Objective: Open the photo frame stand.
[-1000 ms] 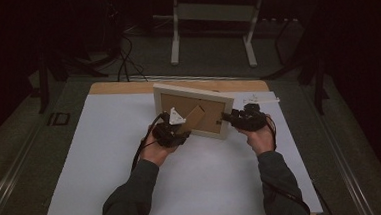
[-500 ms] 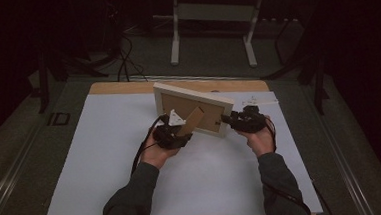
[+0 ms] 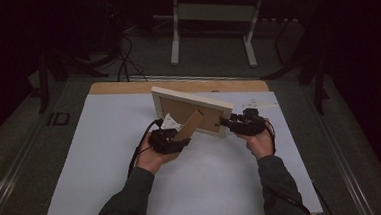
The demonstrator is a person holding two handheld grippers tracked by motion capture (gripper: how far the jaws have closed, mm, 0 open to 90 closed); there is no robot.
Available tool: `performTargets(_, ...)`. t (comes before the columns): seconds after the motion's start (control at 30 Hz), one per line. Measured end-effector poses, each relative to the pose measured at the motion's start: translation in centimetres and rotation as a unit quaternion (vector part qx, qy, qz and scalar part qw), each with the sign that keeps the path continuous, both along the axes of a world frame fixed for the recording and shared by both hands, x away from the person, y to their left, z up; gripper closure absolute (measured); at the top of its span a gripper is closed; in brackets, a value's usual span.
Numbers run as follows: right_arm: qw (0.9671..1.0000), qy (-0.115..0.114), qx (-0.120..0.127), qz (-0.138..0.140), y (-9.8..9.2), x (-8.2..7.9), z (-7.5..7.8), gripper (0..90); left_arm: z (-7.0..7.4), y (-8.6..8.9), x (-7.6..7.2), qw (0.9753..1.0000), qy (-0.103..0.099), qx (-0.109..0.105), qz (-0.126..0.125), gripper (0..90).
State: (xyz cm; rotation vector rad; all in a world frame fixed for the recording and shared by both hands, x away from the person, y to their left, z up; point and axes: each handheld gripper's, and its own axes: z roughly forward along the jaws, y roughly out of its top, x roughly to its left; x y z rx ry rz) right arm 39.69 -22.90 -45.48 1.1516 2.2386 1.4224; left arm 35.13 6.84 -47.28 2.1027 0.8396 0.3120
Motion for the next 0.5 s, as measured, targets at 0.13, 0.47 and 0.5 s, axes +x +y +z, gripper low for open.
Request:
performTargets(0.13,1.0000,-0.001,-0.003,0.005,0.1,-0.3,0.0,56.2,-0.2,0.4,-0.3,1.0000,0.002,-0.005,0.008,67.6)
performTargets(0.47,0.9996,-0.012,-0.022,0.013,0.5,-1.1,0.0,55.3,-0.6,1.1,-1.1,1.0000,0.000,-0.006,0.007,76.5)
performTargets(0.5,0.9996,-0.012,-0.022,0.013,0.5,-1.1,0.0,55.3,-0.6,1.1,-1.1,1.0000,0.000,-0.006,0.007,77.3)
